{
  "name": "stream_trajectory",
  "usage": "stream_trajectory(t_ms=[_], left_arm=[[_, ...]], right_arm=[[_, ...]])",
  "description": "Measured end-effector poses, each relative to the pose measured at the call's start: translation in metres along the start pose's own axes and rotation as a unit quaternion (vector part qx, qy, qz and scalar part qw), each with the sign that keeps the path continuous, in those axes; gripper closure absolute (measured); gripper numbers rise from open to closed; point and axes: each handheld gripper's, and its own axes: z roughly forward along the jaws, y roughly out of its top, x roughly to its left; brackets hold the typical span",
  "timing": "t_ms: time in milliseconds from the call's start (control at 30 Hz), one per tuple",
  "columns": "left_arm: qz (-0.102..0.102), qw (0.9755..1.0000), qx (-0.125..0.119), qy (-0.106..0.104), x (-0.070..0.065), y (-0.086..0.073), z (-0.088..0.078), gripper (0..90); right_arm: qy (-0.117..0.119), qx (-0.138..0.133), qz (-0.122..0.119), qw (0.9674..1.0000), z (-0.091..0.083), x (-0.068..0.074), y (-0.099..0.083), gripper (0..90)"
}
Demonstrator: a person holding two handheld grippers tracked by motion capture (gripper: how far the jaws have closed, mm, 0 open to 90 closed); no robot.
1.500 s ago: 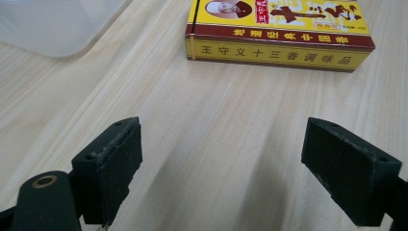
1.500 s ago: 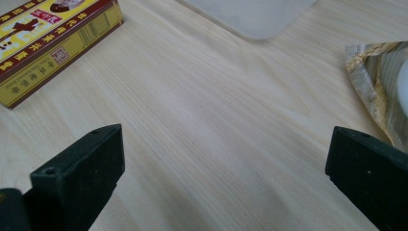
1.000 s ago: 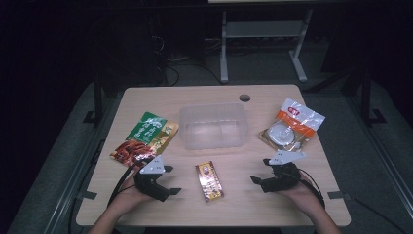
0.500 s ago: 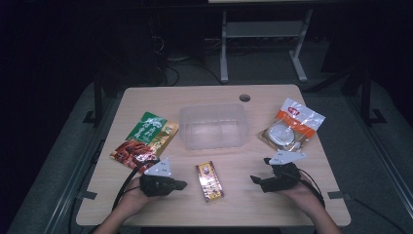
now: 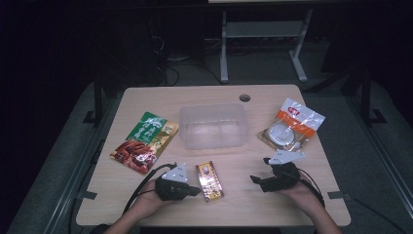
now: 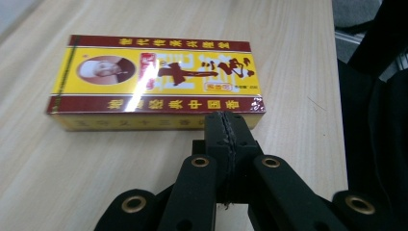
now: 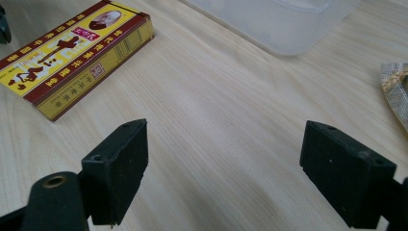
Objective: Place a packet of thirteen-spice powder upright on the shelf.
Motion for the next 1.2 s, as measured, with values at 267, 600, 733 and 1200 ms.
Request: stream_trajectory(t_ms=[267, 600, 733, 1200], left_arm=[[0.012, 0.9999, 0.000, -0.010, -0.002, 0.012, 0.017, 89.6], [0.030, 0.9994, -0.002, -0.019, 0.000, 0.034, 0.044, 89.6], [0.037, 0.9991, -0.003, -0.018, 0.004, 0.042, 0.050, 89.6], [0.028, 0.9976, -0.034, 0.053, 0.054, 0.075, 0.033, 89.7]], right_arm=[[0.000, 0.001, -0.003, 1.0000, 0.001, 0.000, 0.000, 16.7], [0.002, 0.001, -0.006, 1.0000, 0.000, 0.000, -0.001, 16.7], [0.003, 0.001, -0.002, 1.0000, -0.001, 0.000, -0.001, 16.7], [0.001, 0.002, -0.009, 1.0000, -0.001, -0.001, -0.002, 16.7]])
